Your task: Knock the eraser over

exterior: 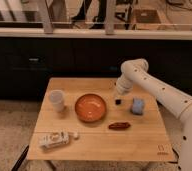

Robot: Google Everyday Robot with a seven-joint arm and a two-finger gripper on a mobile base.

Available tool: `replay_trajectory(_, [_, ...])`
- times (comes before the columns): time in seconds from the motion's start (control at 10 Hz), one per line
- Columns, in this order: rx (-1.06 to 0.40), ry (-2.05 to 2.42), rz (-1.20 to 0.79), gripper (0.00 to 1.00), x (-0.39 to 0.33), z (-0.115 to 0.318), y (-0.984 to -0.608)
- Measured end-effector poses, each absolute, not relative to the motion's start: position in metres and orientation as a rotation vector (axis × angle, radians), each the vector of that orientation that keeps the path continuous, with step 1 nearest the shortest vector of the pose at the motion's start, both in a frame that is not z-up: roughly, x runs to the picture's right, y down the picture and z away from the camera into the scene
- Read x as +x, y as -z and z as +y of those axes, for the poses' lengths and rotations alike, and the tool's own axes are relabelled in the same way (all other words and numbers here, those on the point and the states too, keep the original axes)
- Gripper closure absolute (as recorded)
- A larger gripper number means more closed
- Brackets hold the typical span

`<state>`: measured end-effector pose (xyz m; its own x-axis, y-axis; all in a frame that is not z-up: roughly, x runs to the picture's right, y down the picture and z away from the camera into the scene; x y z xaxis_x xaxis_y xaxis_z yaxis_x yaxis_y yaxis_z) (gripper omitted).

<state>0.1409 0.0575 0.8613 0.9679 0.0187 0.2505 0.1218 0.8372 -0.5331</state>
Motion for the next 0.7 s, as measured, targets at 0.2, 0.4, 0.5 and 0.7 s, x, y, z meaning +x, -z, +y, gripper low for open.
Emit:
replay_trajectory(0.2, [-0.541,0.074,-0.263,1.0,0.14,0.049,-0.868])
replay_trajectory(0.4, [-0.497,0.096,-0.273,1.0,0.131,0.036,-0.876])
replay_trajectory(0.5, [-0.462,0.107,-0.274,1.0,0.129,0.024,-0.88])
replay_trajectory(0.7, [-0.422,0.12,-0.275,1.0,0.127,0.011,-0.884])
